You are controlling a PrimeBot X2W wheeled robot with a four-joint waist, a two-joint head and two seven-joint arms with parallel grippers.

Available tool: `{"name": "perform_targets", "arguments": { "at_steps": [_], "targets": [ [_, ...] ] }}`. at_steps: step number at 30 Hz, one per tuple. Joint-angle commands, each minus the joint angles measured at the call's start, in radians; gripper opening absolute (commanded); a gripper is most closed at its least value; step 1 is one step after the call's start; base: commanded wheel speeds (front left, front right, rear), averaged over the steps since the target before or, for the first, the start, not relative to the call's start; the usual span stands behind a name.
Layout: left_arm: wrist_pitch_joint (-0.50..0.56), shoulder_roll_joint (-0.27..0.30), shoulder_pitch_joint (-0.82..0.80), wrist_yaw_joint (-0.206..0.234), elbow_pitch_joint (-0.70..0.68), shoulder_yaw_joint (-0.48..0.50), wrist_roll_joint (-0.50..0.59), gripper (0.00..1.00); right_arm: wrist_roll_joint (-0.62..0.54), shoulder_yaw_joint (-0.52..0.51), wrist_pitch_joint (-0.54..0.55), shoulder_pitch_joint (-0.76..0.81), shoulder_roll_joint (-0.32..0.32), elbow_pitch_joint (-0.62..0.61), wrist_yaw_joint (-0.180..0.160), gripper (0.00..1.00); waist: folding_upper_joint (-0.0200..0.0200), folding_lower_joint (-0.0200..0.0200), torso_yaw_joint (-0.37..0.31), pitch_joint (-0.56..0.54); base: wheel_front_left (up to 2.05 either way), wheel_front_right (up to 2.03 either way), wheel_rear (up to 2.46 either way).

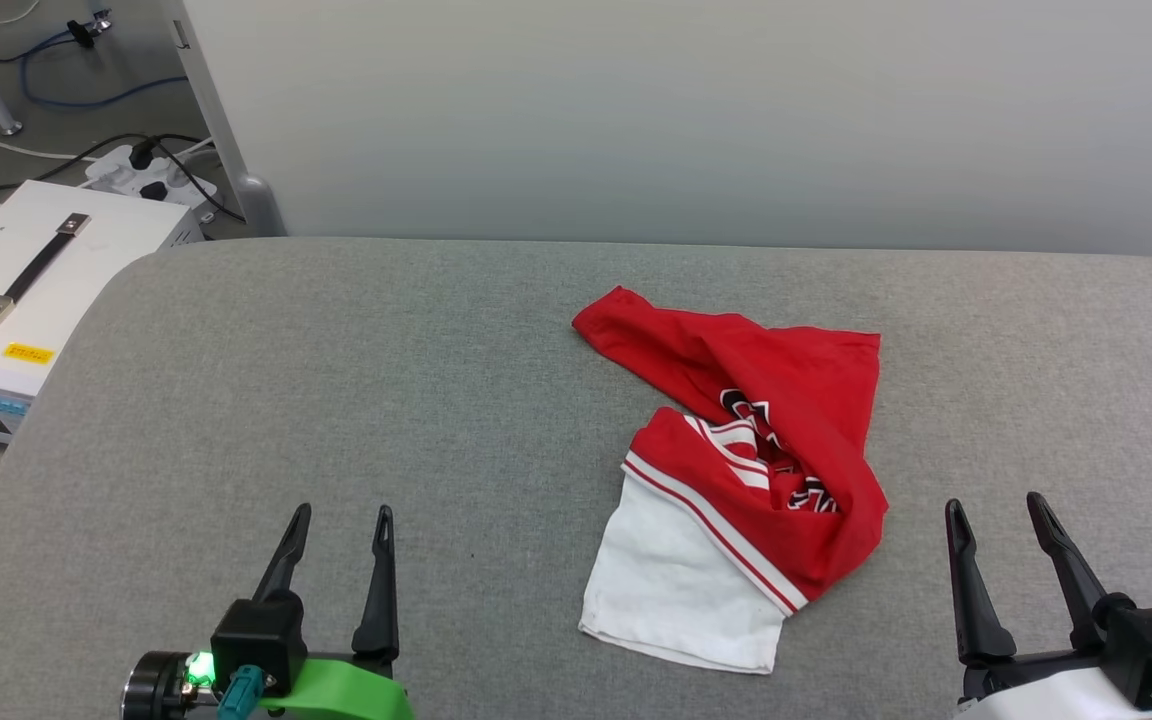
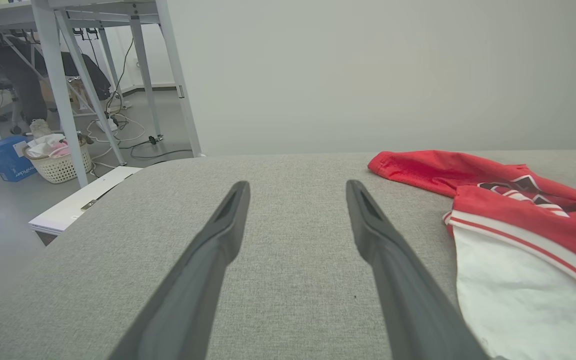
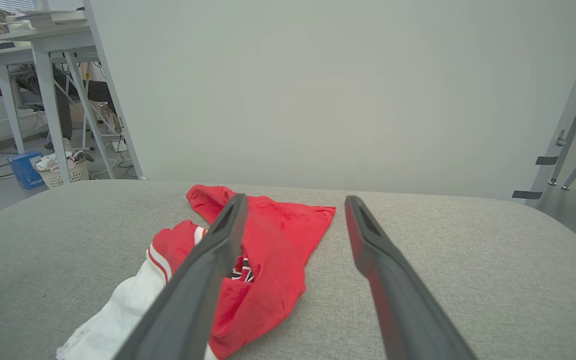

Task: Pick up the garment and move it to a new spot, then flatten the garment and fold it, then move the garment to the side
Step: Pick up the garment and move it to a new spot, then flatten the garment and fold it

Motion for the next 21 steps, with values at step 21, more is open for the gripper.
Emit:
{"name": "perform_targets", "arguments": {
  "at_steps": [21],
  "targets": [
    [-0.006,-0.035,-0.020,-0.038,0.015,0.044,0.045,1.00,0.179,0.304,-0.004,-0.354,-0.267,0.030,-0.001,1.00,0.0000,0.0000,0.005,0.047,0.00,0.00,0.00]
  ]
}}
